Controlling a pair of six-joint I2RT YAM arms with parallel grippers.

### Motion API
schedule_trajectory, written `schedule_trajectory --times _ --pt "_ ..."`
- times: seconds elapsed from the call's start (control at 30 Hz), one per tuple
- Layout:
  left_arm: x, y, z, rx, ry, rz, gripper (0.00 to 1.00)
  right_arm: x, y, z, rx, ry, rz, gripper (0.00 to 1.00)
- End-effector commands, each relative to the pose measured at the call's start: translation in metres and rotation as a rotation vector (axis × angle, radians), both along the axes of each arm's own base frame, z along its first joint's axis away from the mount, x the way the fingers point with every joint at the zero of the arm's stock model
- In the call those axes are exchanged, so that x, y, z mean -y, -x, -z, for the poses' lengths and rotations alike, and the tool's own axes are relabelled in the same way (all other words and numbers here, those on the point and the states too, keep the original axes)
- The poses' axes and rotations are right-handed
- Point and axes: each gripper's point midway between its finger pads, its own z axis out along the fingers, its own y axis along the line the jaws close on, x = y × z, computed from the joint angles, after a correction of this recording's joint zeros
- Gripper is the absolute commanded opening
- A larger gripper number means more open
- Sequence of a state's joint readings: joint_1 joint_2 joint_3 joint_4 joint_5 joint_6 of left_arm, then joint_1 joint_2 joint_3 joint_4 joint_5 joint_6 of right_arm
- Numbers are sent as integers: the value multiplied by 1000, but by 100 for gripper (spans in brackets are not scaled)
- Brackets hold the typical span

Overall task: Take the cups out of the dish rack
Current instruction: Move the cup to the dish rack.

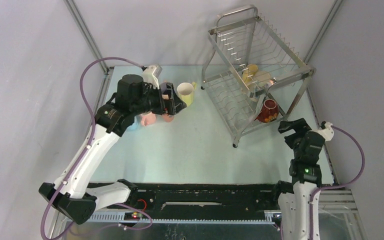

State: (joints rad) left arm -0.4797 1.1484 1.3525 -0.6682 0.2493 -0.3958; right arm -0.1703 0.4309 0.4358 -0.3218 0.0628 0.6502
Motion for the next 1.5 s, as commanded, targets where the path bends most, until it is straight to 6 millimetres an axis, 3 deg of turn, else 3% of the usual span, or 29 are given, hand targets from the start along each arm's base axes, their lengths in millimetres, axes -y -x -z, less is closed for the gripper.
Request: schedule_trajectory --times 0.0,0.2,0.53,0.83,1.2,1.47 --pt "2 13 2 -6 28 27 100 -11 -16 -11 26 -146 -121 94" --pt "14 12 19 -44 80 55 100 -5 -34 -8 8 -176 -91 90" --pt "46 3 39 -72 168 95 100 -25 -71 -10 55 -140 -97 81" --pt "41 8 46 -71 149 95 100 10 -89 -11 88 -105 35 75" --pt "43 8 45 -69 148 111 100 16 -118 -15 110 -83 40 68" --pt "43 9 45 -69 147 116 100 17 -133 -6 85 -67 77 61"
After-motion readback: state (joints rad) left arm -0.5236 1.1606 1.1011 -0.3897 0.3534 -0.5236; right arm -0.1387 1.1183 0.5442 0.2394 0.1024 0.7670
